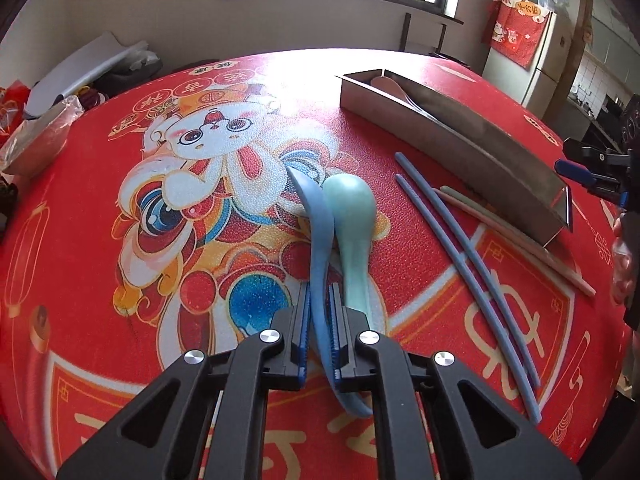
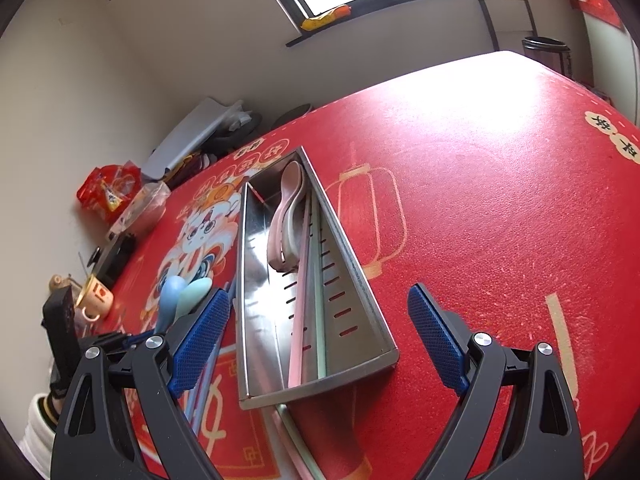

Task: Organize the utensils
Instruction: 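Grasp a blue chopstick with the right tool while the left tool holds the blue spoon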

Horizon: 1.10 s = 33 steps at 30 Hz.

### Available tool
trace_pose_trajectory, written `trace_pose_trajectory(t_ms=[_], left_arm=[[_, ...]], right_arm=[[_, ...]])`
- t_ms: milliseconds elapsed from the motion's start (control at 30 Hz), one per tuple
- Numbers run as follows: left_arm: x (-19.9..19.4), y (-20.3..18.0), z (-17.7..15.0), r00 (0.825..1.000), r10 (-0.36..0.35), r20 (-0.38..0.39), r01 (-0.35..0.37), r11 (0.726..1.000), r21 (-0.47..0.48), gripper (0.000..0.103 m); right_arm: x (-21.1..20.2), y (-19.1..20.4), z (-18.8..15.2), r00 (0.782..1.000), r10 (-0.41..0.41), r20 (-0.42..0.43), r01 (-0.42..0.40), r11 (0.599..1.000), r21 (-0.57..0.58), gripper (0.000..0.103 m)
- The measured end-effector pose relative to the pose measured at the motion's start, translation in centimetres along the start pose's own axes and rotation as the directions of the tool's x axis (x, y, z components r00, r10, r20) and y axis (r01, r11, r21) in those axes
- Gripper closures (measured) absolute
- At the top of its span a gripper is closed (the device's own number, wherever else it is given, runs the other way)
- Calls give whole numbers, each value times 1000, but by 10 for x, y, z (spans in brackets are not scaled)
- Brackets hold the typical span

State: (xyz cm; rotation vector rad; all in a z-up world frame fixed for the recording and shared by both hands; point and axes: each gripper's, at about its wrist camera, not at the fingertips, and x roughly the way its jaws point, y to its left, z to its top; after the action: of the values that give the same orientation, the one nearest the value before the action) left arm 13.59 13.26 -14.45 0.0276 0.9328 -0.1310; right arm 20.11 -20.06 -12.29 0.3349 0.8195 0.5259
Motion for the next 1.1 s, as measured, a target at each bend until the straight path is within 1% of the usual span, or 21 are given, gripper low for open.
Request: trace_pose_trajectory(t_ms=[100, 200, 300, 400, 433, 467, 533, 600, 667, 700, 767, 867, 933, 1000, 1100], left_arm=[[-6, 2, -4, 1000, 18, 6, -18, 1000, -2, 96], [-10, 4, -13, 1000, 10, 9, -10, 1000, -11, 96], [-15, 8, -20, 1000, 5, 17, -4, 999, -34, 96], [-20, 10, -26, 1000, 24, 14, -23, 999, -49, 96], [-22, 11, -29, 1000, 23, 14, -22, 998, -56, 96], [-23, 12, -31, 1000, 19, 12, -18, 998, -65, 96], [-27, 15, -35, 1000, 8, 8, -7, 996, -88, 96], [-31, 17, -40, 1000, -10, 8, 11, 993, -114, 96], [-34, 18, -46, 1000, -21, 13, 22, 991, -128, 96], [-36, 18, -48, 1000, -23, 15, 25, 991, -133, 96], [-39, 17, -53, 999, -27, 20, 30, 990, -135, 96], [-42, 16, -58, 999, -24, 34, 28, 991, -133, 96], [-43, 15, -61, 999, -25, 45, 31, 990, -135, 96], [-43, 16, -61, 998, -30, 52, 37, 990, -139, 96], [-43, 16, -61, 998, -27, 59, 35, 990, -136, 96]], right_arm=[[0, 8, -1, 1000, -1, -2, 1, 1000, -23, 15], [1, 19, -3, 1000, -15, -6, 15, 998, -58, 16], [3, 31, -5, 999, -46, -15, 45, 994, -101, 16], [3, 47, -8, 998, -53, -18, 49, 987, -152, 16], [3, 53, -9, 999, -45, -19, 41, 985, -168, 18], [2, 59, -10, 999, -38, -21, 33, 983, -183, 29], [3, 73, -13, 999, -24, -38, 16, 977, -213, 32], [4, 87, -18, 998, -5, -57, -9, 970, -245, 40], [7, 101, -24, 997, 10, -79, -32, 962, -273, 52], [8, 107, -27, 995, 24, -95, -50, 958, -282, 55], [14, 119, -36, 990, 43, -135, -81, 951, -297, 68], [26, 135, -51, 974, 76, -215, -140, 943, -301, 74], [36, 143, -62, 962, 79, -263, -159, 941, -298, 76], [44, 148, -71, 953, 72, -295, -162, 943, -292, 78], [52, 151, -80, 948, 40, -316, -139, 944, -300, 80]])
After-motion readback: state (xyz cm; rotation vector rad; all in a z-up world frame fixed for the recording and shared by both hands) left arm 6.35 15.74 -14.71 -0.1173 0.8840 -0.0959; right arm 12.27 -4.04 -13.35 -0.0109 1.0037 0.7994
